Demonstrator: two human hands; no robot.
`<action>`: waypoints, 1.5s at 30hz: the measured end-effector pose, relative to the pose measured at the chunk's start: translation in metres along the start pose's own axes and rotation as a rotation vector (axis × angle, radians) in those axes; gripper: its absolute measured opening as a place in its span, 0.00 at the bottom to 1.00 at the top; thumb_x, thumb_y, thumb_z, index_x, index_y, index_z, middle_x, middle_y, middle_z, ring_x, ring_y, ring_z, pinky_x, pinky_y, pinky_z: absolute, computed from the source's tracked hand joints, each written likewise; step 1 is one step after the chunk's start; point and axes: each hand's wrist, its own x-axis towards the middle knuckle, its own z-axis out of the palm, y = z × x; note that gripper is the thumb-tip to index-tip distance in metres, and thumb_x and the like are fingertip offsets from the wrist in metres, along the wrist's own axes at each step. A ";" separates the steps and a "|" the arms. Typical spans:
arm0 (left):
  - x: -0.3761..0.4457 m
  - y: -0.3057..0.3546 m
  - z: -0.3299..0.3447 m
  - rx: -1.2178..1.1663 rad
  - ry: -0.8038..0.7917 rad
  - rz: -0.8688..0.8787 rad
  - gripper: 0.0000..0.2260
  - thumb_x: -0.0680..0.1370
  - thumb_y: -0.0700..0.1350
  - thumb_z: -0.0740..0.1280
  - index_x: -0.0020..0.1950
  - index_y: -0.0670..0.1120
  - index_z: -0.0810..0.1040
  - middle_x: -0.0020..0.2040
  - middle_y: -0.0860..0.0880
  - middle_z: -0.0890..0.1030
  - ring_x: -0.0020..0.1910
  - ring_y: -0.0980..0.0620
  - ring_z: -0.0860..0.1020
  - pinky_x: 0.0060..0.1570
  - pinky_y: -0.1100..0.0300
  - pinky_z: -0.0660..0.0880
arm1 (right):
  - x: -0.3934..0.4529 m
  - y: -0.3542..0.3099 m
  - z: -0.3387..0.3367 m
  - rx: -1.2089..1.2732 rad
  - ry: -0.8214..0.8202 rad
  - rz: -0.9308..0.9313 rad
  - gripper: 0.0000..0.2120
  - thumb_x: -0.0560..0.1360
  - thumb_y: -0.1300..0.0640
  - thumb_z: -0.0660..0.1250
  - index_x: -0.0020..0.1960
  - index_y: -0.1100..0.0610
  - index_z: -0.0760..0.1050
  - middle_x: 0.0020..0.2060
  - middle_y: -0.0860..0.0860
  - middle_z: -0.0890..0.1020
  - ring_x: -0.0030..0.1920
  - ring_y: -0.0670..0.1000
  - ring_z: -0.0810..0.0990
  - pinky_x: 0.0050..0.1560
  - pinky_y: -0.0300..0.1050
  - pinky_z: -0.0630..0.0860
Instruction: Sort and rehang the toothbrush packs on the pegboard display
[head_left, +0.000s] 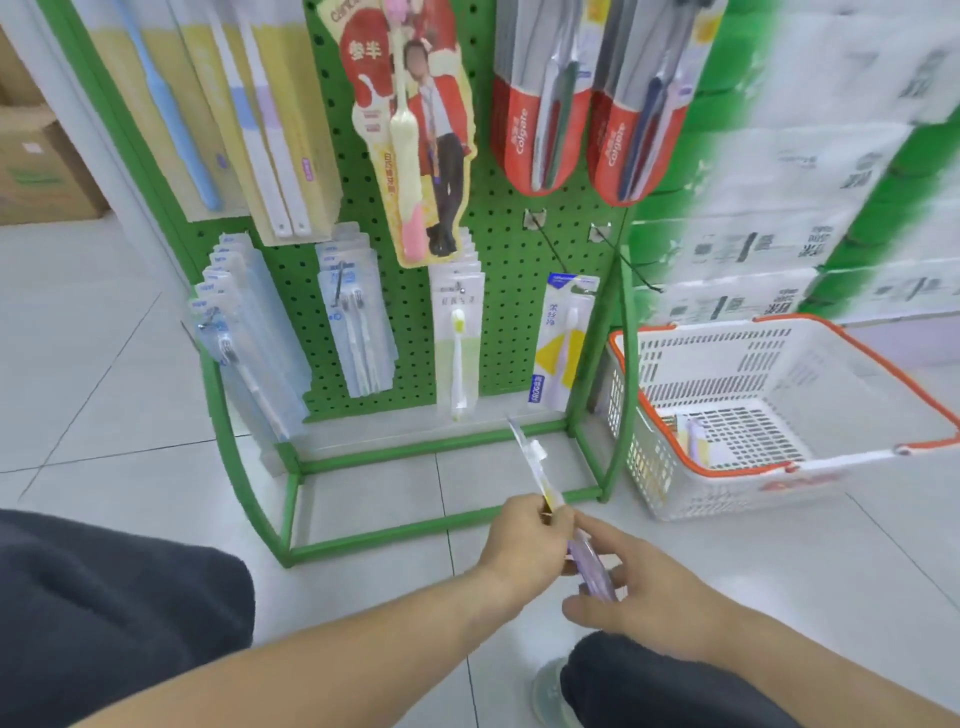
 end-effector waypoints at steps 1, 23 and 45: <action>0.004 -0.001 0.006 0.044 -0.001 0.027 0.10 0.80 0.44 0.63 0.49 0.38 0.81 0.45 0.40 0.86 0.44 0.43 0.87 0.48 0.44 0.84 | -0.003 0.003 -0.006 0.017 0.008 0.016 0.34 0.72 0.60 0.78 0.68 0.35 0.66 0.57 0.44 0.81 0.44 0.40 0.83 0.44 0.36 0.78; 0.249 -0.019 0.141 1.076 -0.243 1.081 0.19 0.76 0.53 0.62 0.60 0.44 0.80 0.58 0.44 0.79 0.67 0.42 0.69 0.72 0.40 0.64 | 0.105 0.165 -0.227 -0.231 0.786 0.422 0.15 0.74 0.60 0.73 0.61 0.55 0.79 0.51 0.53 0.81 0.43 0.55 0.80 0.45 0.47 0.78; 0.266 -0.045 0.149 0.784 -0.250 1.193 0.10 0.79 0.48 0.66 0.53 0.41 0.78 0.55 0.47 0.75 0.63 0.40 0.70 0.66 0.39 0.68 | 0.231 0.211 -0.235 -0.770 -0.009 0.739 0.33 0.70 0.50 0.78 0.71 0.56 0.69 0.57 0.53 0.80 0.56 0.55 0.81 0.59 0.50 0.78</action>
